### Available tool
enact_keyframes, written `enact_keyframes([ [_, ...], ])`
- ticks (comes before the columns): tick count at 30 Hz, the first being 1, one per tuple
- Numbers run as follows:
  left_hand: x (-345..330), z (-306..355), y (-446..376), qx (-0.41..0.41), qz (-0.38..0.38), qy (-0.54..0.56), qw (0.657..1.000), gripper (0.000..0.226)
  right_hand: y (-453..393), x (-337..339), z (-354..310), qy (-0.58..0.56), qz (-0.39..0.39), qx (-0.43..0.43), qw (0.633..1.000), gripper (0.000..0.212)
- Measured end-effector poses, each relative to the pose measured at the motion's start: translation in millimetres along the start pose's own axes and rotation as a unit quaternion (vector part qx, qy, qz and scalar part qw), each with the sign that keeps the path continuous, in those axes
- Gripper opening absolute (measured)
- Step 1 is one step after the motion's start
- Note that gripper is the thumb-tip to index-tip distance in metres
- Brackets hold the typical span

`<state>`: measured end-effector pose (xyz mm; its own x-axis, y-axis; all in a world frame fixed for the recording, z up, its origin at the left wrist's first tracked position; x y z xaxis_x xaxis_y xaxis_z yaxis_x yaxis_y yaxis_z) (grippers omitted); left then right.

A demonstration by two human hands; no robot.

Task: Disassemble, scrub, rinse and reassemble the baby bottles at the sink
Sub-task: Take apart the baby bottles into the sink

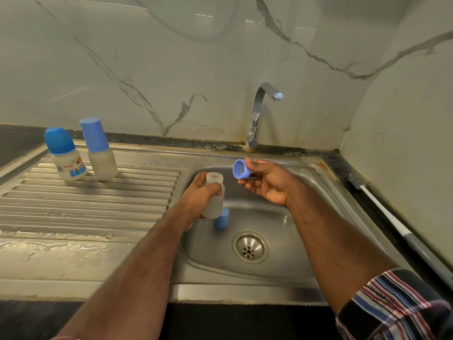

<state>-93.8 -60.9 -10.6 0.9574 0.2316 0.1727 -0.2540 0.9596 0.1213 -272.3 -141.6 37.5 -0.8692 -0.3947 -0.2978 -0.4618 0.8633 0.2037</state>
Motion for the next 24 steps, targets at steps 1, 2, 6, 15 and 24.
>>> enact_keyframes([
  [1, 0, 0, -1, -0.002, 0.005, 0.003, 1.0, 0.03, 0, 2, 0, -0.001, -0.001, 0.001, 1.0, 0.02],
  [2, 0, 0, 0, -0.007, 0.01, 0.004, 1.0, 0.029, 1, 4, 0, -0.008, -0.006, -0.001, 1.0, 0.02],
  [6, -2, 2, 1, -0.031, 0.017, -0.006, 0.999, 0.028, 1, 14, 2, -0.03, -0.033, -0.003, 0.999, 0.031],
  [15, -7, 8, 12, -0.121, 0.027, -0.052, 0.991, 0.036, 2, 6, 6, 0.01, -0.026, 0.021, 0.999, 0.029],
  [24, 0, 9, 10, -0.122, 0.054, -0.017, 0.991, 0.031, 0, -13, 4, 0.123, 0.019, 0.065, 0.99, 0.017],
])
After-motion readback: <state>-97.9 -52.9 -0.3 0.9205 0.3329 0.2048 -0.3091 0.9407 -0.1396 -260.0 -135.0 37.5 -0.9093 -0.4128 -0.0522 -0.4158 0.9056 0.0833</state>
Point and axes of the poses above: each hand's wrist, its own y-axis away from the middle knuckle, its own x-axis out of the back of the hand, z = x × y, the point moved 1 cm from there along -y, towards the middle knuckle, and after that the axes turned 5 degrees about -y, right-handed, at the moved point
